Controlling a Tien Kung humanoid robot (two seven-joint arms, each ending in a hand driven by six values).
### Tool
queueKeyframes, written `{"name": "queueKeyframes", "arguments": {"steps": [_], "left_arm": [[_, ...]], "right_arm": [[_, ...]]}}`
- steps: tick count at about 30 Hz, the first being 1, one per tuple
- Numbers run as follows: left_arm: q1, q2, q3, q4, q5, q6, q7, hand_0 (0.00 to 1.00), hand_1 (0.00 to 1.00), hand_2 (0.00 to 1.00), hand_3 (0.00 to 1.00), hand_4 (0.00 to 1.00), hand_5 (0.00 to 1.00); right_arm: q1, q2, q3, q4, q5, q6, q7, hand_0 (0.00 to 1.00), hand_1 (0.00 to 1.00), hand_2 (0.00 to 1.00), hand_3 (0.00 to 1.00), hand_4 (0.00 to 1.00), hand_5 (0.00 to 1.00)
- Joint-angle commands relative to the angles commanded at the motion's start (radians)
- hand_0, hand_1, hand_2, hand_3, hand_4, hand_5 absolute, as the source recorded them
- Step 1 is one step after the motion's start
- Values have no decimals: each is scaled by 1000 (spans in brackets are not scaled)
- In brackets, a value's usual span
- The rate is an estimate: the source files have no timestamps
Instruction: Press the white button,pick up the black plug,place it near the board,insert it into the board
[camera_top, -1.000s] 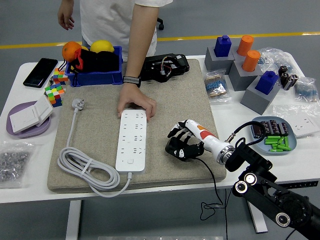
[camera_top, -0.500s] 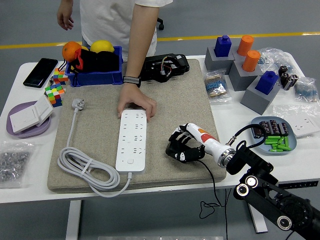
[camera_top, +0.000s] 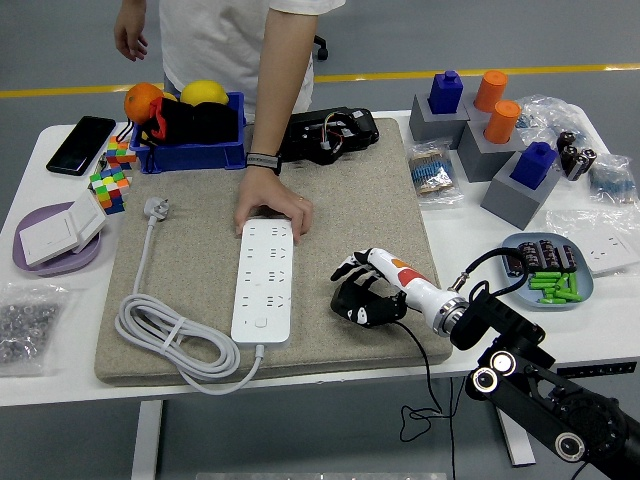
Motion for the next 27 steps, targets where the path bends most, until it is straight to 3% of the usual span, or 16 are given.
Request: {"name": "queueKeyframes", "arguments": {"steps": [3, 4, 15, 16, 21, 22, 27], "left_arm": [[0, 0, -2, 0, 3, 0, 0, 652, 643, 643, 685, 582, 27], [-1, 0, -1, 0, 2, 0, -1, 651, 644, 643, 685, 582, 27], [0, -1, -1, 0, -5, 2, -2, 652, 643, 642, 685, 583, 30], [0, -1, -2, 0, -4, 2, -1, 652, 643, 643, 685, 582, 27], [0, -2, -4, 0, 2, 1, -1, 652, 643, 643, 685, 582, 27], [0, -2, -5, 0, 4, 1, -1, 651, 643, 642, 685, 581, 28], [-2, -2, -6, 0, 7, 0, -1, 651, 643, 642, 685, 581, 28]], "right_arm": [[-1, -2, 4, 3, 0, -3, 4, 655, 713, 753, 622, 952, 83], [-1, -2, 5, 4, 0, -4, 5, 678, 735, 770, 780, 998, 186], [-63, -32, 52, 80, -28, -17, 7, 686, 735, 780, 781, 998, 231], [-71, -35, 57, 89, -32, -17, 6, 680, 728, 770, 645, 998, 206], [-107, -53, 71, 121, -36, -18, 12, 680, 728, 770, 645, 998, 206], [-111, -56, 74, 124, -37, -18, 14, 672, 719, 762, 545, 998, 200], [-131, -64, 88, 127, -32, -23, 33, 672, 719, 762, 545, 998, 200]]}}
